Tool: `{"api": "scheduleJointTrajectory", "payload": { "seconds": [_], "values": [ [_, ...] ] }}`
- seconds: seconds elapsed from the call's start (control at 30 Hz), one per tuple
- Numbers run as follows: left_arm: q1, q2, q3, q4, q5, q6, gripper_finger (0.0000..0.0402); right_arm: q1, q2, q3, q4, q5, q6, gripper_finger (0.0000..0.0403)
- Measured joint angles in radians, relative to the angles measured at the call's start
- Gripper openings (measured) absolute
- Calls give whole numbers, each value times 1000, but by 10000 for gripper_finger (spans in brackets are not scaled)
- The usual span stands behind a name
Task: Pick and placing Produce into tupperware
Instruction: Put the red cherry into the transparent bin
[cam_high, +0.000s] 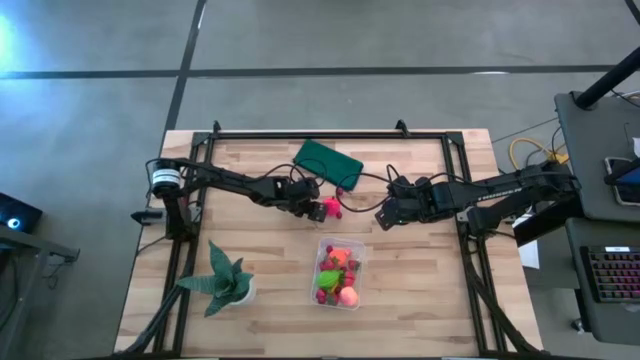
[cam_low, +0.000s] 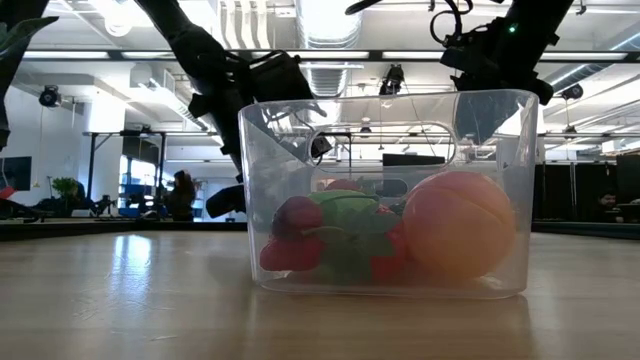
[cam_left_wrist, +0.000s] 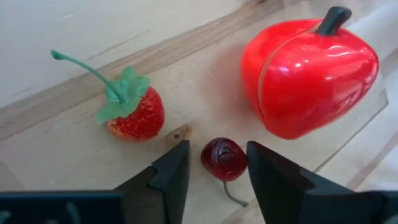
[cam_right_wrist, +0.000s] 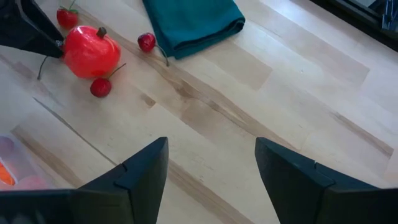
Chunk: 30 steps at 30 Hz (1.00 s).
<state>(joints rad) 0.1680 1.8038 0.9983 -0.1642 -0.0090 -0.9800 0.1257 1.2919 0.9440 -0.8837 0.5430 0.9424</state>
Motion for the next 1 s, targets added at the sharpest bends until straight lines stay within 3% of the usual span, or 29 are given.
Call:
{"api": "scheduleJointTrajectory", "payload": {
  "seconds": [0.77,1.0],
  "values": [
    [-8,18,5,-3,24,28,133,0,0,0,7,5,7,233],
    [-8,17,4,-10,24,36,83,0,0,0,7,5,19,233]
  ]
}}
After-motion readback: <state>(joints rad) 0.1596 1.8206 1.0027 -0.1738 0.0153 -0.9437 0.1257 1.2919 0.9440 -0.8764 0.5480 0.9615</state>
